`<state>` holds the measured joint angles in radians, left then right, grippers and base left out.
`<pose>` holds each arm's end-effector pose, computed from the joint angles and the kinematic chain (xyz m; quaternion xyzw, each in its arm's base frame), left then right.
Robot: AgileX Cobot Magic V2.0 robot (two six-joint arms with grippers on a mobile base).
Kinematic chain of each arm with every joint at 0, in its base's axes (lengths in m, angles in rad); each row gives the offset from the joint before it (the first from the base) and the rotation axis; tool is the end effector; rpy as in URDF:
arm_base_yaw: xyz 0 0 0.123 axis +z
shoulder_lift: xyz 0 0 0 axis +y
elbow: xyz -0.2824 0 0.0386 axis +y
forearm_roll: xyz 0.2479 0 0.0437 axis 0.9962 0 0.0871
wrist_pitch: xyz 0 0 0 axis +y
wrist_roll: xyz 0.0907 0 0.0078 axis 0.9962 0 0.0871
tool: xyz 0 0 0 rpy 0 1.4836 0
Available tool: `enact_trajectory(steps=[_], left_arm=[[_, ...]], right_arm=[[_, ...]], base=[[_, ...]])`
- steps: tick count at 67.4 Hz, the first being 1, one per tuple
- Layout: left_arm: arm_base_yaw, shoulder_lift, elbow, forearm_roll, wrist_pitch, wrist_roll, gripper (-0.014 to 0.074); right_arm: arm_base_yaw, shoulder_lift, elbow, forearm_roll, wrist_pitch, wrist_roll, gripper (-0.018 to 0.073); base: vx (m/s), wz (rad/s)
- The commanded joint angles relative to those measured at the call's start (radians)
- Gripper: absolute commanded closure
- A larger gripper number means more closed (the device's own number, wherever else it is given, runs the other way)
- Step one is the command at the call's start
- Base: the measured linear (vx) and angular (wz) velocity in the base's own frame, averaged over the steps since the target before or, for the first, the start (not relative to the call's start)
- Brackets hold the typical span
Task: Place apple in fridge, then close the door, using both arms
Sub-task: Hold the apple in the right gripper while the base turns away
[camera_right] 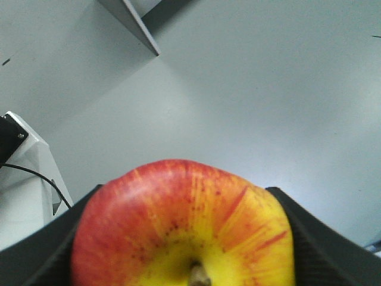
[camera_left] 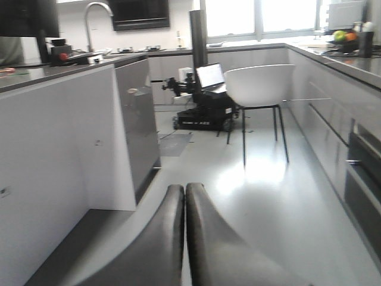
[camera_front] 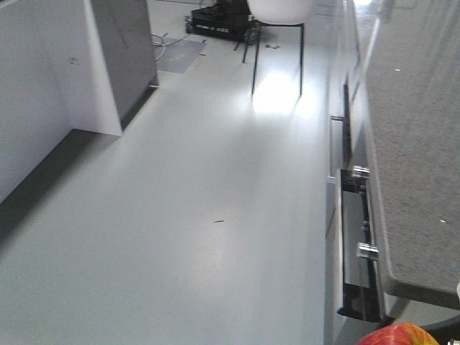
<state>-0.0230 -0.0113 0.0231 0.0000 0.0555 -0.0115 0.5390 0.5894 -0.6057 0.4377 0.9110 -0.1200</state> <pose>0.0566 -0.0013 0.2009 0.0040 0.7000 -0.0123 0.7140 0.0667 0.0755 0.3007 -0.2367 0.8765 0.2798 0.3122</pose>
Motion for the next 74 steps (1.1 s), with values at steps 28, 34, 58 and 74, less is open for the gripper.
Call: enact_trajectory(steps=[28,34,58,74], left_arm=[[-0.002,-0.001,0.013,0.000,-0.069,-0.009,0.0603],[-0.002,-0.001,0.013,0.000,-0.069,-0.009,0.0603],[-0.002,-0.001,0.013,0.000,-0.069,-0.009,0.0603],[-0.002,-0.001,0.013,0.000,-0.069,-0.009,0.0603]], right_arm=[[0.000,0.000,-0.028,0.026,-0.053,-0.006,0.0410],[0.000,0.000,-0.028,0.026,-0.053,-0.006,0.0410],[0.000,0.000,-0.028,0.026,-0.048,-0.006,0.0410],[0.000,0.000,-0.028,0.026,-0.048,-0.006,0.0410]], base=[[0.01,0.40],[0.01,0.53],[0.00,0.60],[0.00,0.62]])
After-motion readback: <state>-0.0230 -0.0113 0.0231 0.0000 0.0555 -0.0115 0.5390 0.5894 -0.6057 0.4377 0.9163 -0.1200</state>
